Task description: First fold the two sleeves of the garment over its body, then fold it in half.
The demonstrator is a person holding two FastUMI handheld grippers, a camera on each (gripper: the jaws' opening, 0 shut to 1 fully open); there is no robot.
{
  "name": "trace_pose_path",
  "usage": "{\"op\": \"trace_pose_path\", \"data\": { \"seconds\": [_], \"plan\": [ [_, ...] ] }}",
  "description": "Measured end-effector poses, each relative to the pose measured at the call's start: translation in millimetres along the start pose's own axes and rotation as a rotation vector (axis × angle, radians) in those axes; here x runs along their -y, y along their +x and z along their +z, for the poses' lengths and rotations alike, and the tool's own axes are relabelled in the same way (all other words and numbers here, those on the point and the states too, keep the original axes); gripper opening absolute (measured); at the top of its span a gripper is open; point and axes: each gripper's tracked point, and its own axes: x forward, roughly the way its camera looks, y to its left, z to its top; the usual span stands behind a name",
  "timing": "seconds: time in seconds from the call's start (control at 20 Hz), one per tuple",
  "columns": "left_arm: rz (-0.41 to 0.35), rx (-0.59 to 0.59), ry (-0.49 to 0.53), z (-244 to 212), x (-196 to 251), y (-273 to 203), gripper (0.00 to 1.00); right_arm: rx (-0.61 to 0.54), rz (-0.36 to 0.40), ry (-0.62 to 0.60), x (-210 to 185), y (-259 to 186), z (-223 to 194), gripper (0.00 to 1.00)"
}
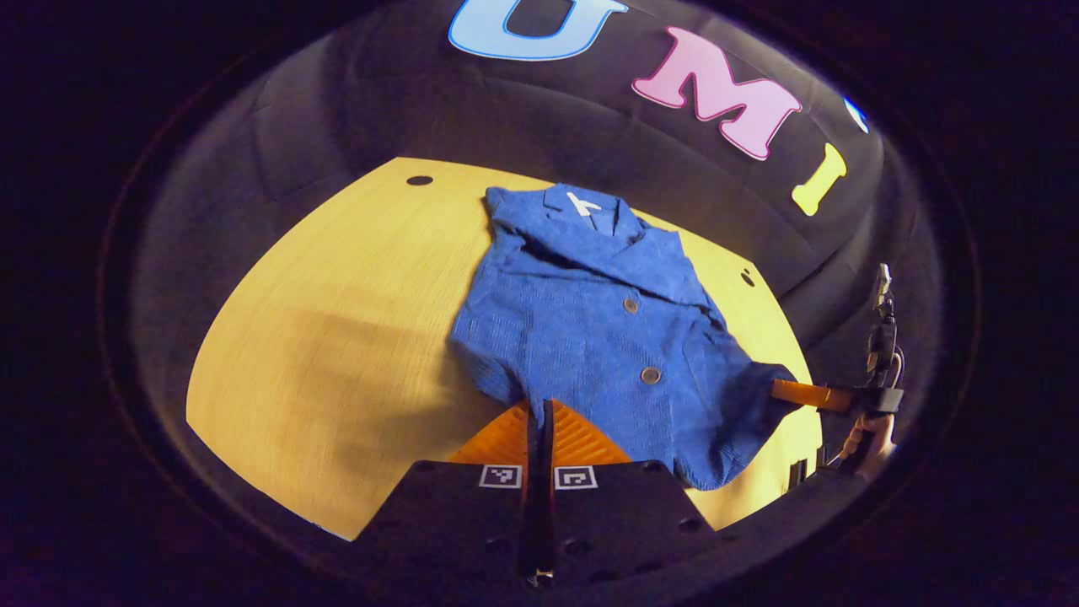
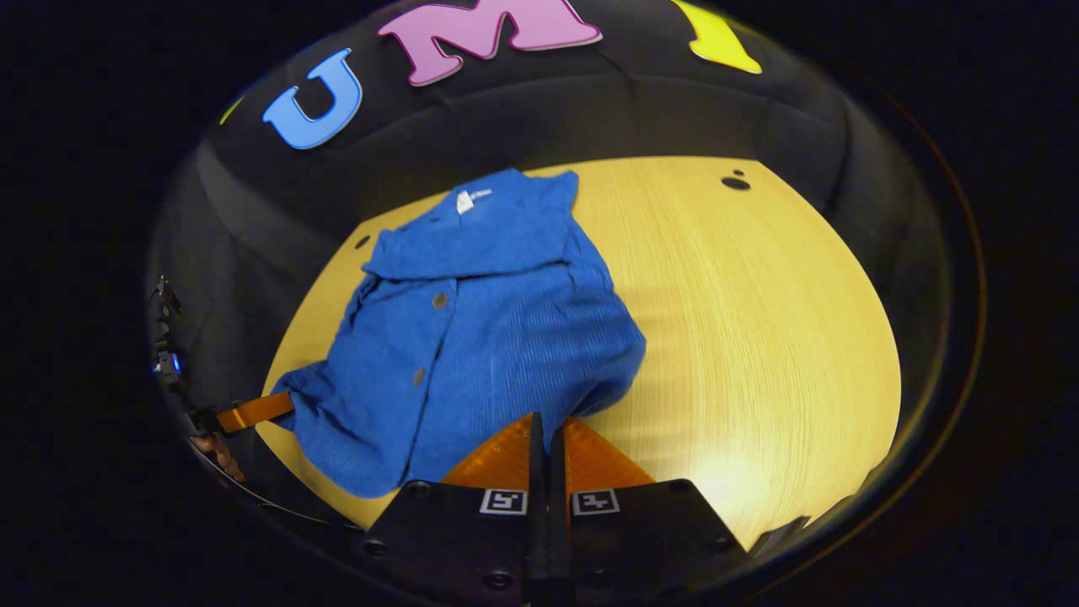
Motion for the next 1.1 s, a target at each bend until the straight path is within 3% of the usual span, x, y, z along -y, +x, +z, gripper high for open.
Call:
{"op": "trace_pose_path", "data": {
  "seconds": [0.35, 0.5, 0.65, 0.8, 0.95, 1.05, 1.1],
  "plan": [
    [0.050, 0.162, 0.120, 164.2, 6.3, 37.8, 0.00, 0.194, 0.093, 0.003, -21.6, 52.1, 177.1, 0.04],
    [0.107, 0.273, 0.195, 237.7, 0.8, 68.3, 0.00, 0.251, 0.062, -0.017, -8.7, 91.7, 235.7, 0.04],
    [0.172, 0.357, 0.244, 293.7, -9.4, 113.3, 0.00, 0.345, 0.026, 0.059, 4.6, 131.7, 289.6, 0.04],
    [0.208, 0.412, 0.315, 336.4, -18.6, 173.9, 0.00, 0.360, 0.011, 0.094, 21.0, 184.4, 313.6, 0.04],
    [0.274, 0.422, 0.358, 362.6, -41.4, 238.6, 0.00, 0.400, -0.064, 0.057, 43.3, 242.4, 330.3, 0.00],
    [0.310, 0.417, 0.384, 366.4, -51.4, 271.0, 0.00, 0.383, -0.098, 0.066, 49.6, 265.4, 319.6, 0.05],
    [0.283, 0.385, 0.391, 356.6, -44.0, 274.8, 0.04, 0.365, -0.124, 0.055, 56.2, 274.0, 312.8, 0.07]
  ]
}}
